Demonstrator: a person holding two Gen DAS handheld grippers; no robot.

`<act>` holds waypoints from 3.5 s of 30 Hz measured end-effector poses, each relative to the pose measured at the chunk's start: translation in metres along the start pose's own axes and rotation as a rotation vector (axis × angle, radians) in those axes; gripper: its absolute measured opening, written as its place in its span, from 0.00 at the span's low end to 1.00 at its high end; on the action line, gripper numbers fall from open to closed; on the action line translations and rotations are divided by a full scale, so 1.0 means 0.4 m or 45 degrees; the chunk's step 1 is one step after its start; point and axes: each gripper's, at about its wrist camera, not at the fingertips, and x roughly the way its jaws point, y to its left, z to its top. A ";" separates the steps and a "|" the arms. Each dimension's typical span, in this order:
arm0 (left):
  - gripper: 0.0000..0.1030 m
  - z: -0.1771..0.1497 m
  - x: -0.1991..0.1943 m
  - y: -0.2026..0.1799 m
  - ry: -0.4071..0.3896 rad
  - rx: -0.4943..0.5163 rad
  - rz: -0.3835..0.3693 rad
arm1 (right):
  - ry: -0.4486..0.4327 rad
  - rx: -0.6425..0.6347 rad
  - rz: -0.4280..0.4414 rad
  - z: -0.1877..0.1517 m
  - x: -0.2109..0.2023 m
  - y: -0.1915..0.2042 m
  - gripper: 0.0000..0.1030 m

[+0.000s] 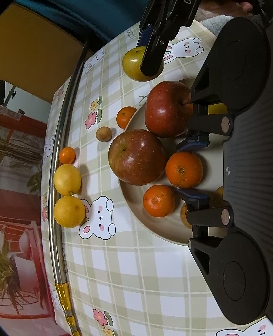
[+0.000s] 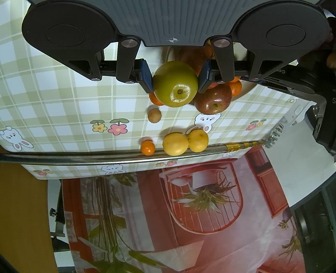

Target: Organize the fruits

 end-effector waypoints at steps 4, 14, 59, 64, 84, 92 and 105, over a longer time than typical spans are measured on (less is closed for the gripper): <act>0.45 -0.003 -0.027 0.000 -0.027 -0.010 -0.005 | -0.003 0.006 0.000 -0.001 -0.003 -0.002 0.42; 0.51 -0.025 -0.084 -0.043 -0.070 -0.020 -0.101 | 0.003 0.017 -0.006 -0.015 -0.009 -0.008 0.42; 0.47 -0.132 -0.123 0.031 0.007 -0.061 -0.029 | 0.198 -0.132 0.085 -0.074 -0.039 0.095 0.42; 0.47 -0.142 -0.123 0.039 -0.020 -0.100 -0.065 | 0.275 -0.228 0.098 -0.086 -0.019 0.140 0.42; 0.46 -0.157 -0.146 0.058 -0.097 -0.154 -0.082 | 0.391 -0.306 0.137 -0.096 0.038 0.179 0.43; 0.46 -0.161 -0.191 0.032 -0.178 -0.139 -0.061 | 0.292 -0.290 0.098 -0.088 -0.017 0.165 0.42; 0.47 -0.190 -0.288 0.014 -0.345 -0.203 0.002 | 0.020 -0.132 -0.046 -0.072 -0.141 0.099 0.42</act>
